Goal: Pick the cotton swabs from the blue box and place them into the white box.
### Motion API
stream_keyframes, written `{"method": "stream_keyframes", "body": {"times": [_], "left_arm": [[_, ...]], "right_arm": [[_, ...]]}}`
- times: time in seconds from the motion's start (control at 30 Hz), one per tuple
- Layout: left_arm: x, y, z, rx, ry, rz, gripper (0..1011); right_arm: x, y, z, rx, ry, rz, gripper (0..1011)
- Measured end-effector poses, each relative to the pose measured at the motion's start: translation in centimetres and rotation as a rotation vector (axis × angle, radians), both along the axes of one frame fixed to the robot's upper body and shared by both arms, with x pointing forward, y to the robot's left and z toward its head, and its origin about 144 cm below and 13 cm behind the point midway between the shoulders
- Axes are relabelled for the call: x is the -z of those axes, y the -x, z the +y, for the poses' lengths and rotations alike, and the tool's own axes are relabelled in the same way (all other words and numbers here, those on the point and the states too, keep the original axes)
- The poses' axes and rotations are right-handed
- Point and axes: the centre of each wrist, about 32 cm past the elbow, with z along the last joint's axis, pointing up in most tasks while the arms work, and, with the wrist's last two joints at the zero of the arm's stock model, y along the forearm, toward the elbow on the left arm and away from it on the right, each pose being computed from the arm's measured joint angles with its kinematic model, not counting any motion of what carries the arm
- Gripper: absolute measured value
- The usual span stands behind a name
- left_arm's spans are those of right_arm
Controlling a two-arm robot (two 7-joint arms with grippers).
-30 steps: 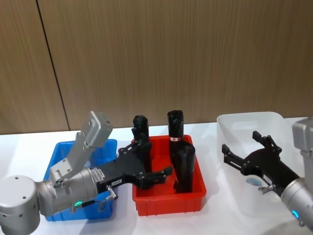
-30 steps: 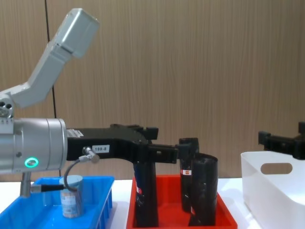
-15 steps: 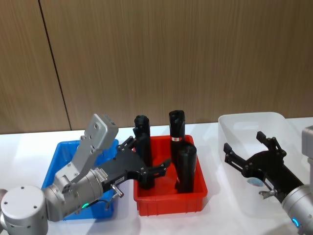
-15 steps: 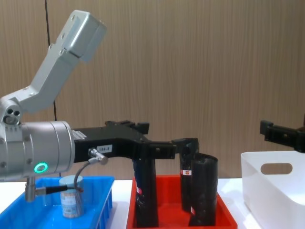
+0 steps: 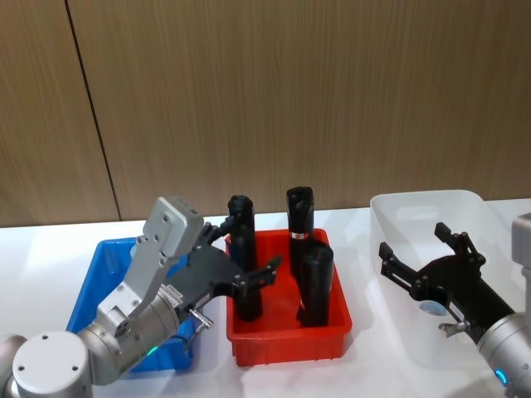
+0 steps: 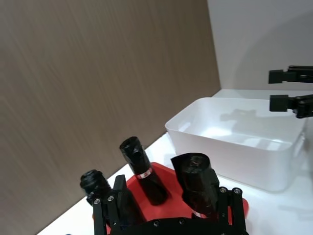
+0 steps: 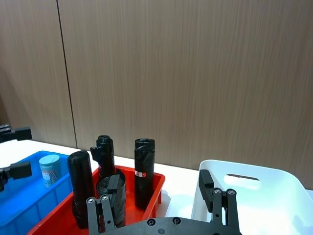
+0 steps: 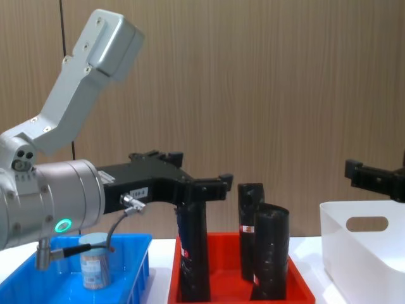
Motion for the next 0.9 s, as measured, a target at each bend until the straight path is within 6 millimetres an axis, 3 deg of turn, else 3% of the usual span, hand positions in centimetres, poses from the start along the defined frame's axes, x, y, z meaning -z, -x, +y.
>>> {"method": "stream_keyframes", "body": {"times": [0.9], "left_arm": [[0.7, 2.7, -2.2, -0.244, 0.040, -0.116, 1004]], "right_arm": [[0.0, 0.0, 0.0, 0.000, 0.000, 0.000, 1001]]}}
